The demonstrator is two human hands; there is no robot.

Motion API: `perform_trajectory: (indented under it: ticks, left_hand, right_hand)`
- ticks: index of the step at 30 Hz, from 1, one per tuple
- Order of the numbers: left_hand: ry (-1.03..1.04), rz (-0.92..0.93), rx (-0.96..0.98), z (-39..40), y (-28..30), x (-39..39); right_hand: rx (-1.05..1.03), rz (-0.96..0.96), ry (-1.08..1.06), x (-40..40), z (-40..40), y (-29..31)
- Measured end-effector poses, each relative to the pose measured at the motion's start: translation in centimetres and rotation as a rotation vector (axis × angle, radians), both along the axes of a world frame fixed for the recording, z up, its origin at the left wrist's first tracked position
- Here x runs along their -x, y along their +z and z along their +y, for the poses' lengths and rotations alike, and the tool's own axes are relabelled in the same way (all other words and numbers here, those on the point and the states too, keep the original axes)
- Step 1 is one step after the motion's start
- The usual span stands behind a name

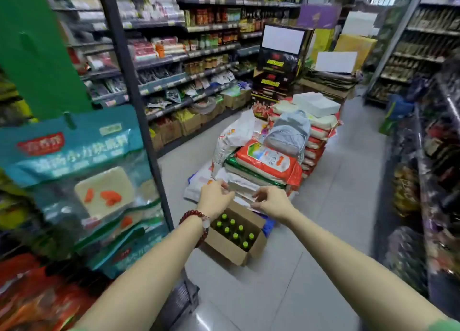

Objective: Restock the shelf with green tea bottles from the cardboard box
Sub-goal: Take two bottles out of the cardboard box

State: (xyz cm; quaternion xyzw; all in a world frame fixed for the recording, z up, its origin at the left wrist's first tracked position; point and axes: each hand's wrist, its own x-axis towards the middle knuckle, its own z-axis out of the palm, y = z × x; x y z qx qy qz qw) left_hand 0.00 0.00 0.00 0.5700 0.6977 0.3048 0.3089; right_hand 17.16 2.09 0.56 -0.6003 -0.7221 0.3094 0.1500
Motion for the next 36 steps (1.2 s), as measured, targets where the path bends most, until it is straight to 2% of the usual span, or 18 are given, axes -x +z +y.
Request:
perform_trajectory:
  ticks: [7,14,18,23,29,36]
  left_hand:
    - [0.130,-0.046,0.004,10.1,-0.3,0.9]
    - [0.379,-0.060,0.044,19.0,-2.8,0.7]
    - [0.500,-0.063,0.101,22.2,-4.9,0.9]
    - [0.607,-0.078,0.142,24.0,-8.0,1.7]
    - [0.684,-0.113,0.183,27.1,-18.2,2.5]
    - [0.779,-0.204,0.150,30.0,-35.9,1.6]
  right_hand:
    - [0.030,-0.019,0.045,0.4,11.2,-0.3]
    - [0.037,-0.042,0.247,1.8,24.1,-2.7]
    - [0.106,-0.080,0.393,2.6,29.9,-4.7]
    - [0.157,-0.050,0.415,3.5,34.5,-7.8]
    - [0.204,0.049,0.399,4.9,39.0,-17.3]
    - [0.220,0.098,0.425,5.9,42.2,-35.4]
